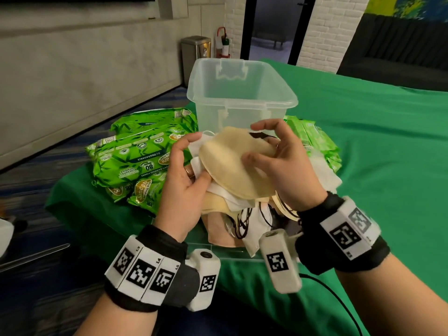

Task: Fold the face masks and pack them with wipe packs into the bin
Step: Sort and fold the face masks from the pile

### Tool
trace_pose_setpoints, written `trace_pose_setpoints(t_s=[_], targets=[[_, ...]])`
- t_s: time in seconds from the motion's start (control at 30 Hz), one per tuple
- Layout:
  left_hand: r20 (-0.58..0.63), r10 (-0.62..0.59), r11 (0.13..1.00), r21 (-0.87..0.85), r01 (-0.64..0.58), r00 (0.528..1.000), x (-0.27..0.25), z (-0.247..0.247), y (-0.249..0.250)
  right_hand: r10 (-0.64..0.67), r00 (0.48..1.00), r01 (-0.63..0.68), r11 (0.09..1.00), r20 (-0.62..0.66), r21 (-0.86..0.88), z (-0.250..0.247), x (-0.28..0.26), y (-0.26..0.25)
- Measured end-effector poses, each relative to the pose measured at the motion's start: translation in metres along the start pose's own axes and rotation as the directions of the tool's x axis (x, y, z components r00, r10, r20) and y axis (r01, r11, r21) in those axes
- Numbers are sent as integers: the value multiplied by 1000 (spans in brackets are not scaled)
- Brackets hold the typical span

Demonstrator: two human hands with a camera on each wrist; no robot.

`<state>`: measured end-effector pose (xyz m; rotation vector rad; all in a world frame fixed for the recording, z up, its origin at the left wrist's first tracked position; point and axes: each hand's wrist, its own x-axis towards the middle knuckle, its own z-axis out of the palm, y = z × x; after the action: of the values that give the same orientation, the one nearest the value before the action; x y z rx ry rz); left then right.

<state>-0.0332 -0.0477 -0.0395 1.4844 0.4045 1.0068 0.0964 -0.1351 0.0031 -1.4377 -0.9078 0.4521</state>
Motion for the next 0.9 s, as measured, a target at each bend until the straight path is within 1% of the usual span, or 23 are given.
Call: trace_pose_setpoints(t_s=[0.07, 0.17, 0.27, 0.33, 0.4, 0.43, 0.47, 0.5, 0.57, 0.63, 0.7, 0.8, 0.9], targets=[[15, 27, 1000, 4, -27, 1000, 0, -3, -1, 5, 999, -5, 1000, -36, -1, 3, -1, 2], [35, 29, 997, 71, -31, 999, 1, -5, 0, 2, 999, -3, 999, -39, -33, 2, -1, 4], [7, -36, 993, 109, 35, 999, 1, -4, 1, -11, 1000, 11, 998, 6, -58, -4, 1, 5], [-37, -83, 993, 77, 86, 996, 1, -3, 0, -7, 999, 5, 999, 43, 36, -9, 2, 3], [-79, -120, 993, 1, 120, 990, 3, -3, 0, 43, 995, -62, 975, 93, 211, -15, 4, 2], [-95, -133, 991, -26, 131, 987, 4, -3, 0, 53, 989, -89, 959, 135, 270, -19, 4, 2], [-104, -136, 991, -35, 133, 985, 5, -3, -1, 42, 981, -95, 957, 191, 275, -23, 4, 2], [-111, -134, 991, -34, 131, 985, 6, -3, -1, 21, 968, -80, 971, 249, 227, -26, 3, 2], [-122, -131, 991, -14, 131, 984, 6, -2, -3, 5, 936, -26, 998, 352, 54, -29, 0, 1], [-128, -134, 991, -12, 134, 983, 7, -1, -3, 11, 916, 23, 996, 401, -81, -30, 0, 2], [-123, -125, 992, 10, 127, 984, 6, -1, -3, -26, 918, 82, 989, 395, -127, -28, 0, 4], [-102, -115, 992, 39, 120, 988, 5, -3, -3, -90, 937, 135, 984, 337, -113, -25, 1, 5], [-67, -113, 991, 65, 118, 991, 6, -4, -2, -95, 948, 135, 984, 304, -114, -25, 3, 2]])
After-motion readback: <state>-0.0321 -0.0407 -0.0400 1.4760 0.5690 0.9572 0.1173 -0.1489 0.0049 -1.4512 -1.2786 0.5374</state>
